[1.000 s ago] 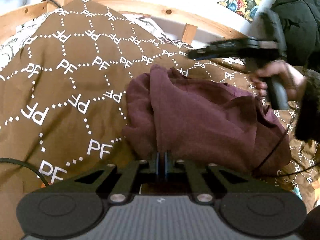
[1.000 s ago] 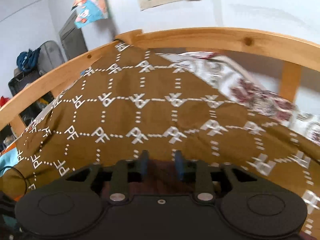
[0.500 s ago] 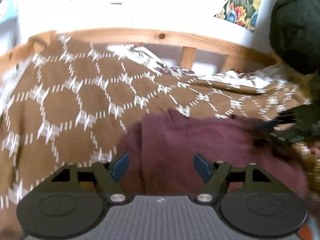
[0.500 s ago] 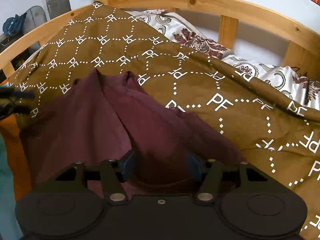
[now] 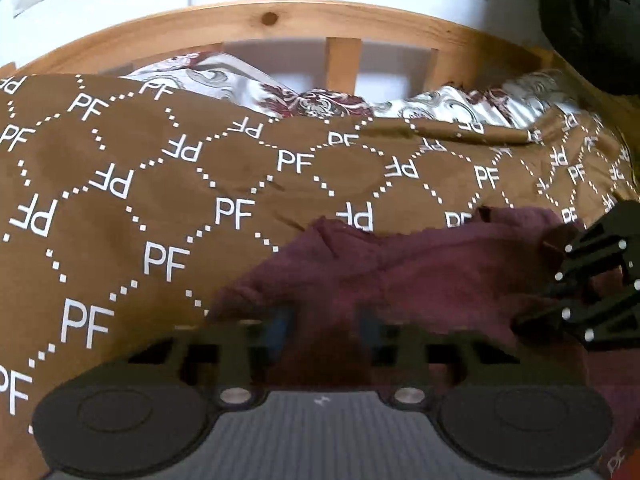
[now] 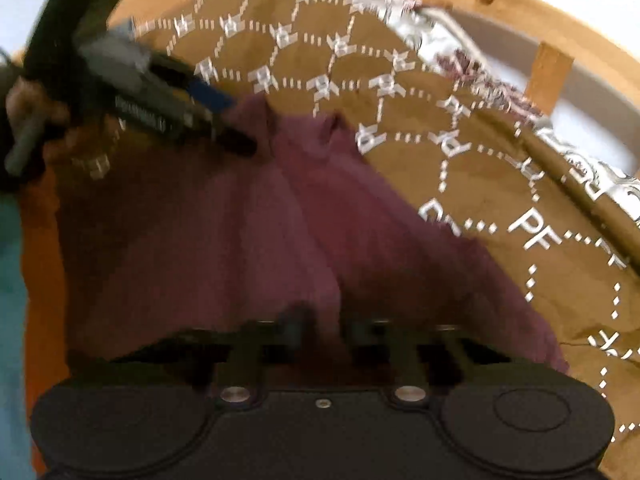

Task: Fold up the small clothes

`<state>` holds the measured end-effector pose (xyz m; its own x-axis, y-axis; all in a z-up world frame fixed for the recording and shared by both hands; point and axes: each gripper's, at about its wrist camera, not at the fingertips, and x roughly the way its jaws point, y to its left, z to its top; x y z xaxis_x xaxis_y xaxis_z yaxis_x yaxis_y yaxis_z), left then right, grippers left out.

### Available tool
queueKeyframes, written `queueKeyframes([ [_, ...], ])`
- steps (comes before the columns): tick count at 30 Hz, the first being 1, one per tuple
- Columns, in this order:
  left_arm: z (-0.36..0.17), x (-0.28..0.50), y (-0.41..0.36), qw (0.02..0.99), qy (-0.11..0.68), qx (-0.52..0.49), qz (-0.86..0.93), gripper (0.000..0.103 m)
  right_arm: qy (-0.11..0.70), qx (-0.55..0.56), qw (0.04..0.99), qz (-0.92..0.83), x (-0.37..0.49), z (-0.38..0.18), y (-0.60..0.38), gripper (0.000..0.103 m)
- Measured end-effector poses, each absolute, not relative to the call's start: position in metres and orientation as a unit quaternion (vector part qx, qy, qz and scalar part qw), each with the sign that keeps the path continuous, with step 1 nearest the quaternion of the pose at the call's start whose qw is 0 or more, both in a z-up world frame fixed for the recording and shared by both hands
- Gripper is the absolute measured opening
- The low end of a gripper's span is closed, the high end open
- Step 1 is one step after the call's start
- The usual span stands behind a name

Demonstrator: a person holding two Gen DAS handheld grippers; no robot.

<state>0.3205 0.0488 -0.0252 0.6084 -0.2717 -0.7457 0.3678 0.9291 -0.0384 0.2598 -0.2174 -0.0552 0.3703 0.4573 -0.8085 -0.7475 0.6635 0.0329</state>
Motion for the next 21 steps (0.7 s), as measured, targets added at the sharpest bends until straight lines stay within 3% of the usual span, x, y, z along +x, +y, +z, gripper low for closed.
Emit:
queueKeyframes([
  [3,-0.018,0.313,0.058,0.905,0.379,0.051,-0.184,0.007,0.396,-0.175,0.820,0.375,0.257,-0.049,-0.218,0.003],
  [8,0.002,0.311,0.086,0.930,0.329,-0.020,-0.163,0.006,0.337,-0.151,0.858,0.356,0.269,-0.030,-0.216,0.003],
  [12,-0.001,0.326,0.105,0.931,0.339,-0.054,-0.127,0.006,0.312,-0.142,0.880,0.328,0.294,-0.031,-0.204,0.002],
  [16,-0.019,0.340,0.114,0.921,0.366,-0.083,-0.106,0.006,0.337,-0.127,0.879,0.311,0.314,-0.049,-0.198,0.006],
  [19,-0.028,0.343,0.112,0.915,0.381,-0.078,-0.106,0.007,0.338,-0.096,0.887,0.300,0.309,-0.045,-0.214,0.031],
  [21,-0.030,0.342,0.110,0.914,0.384,-0.076,-0.107,0.008,0.333,-0.070,0.894,0.293,0.303,-0.035,-0.240,0.054],
])
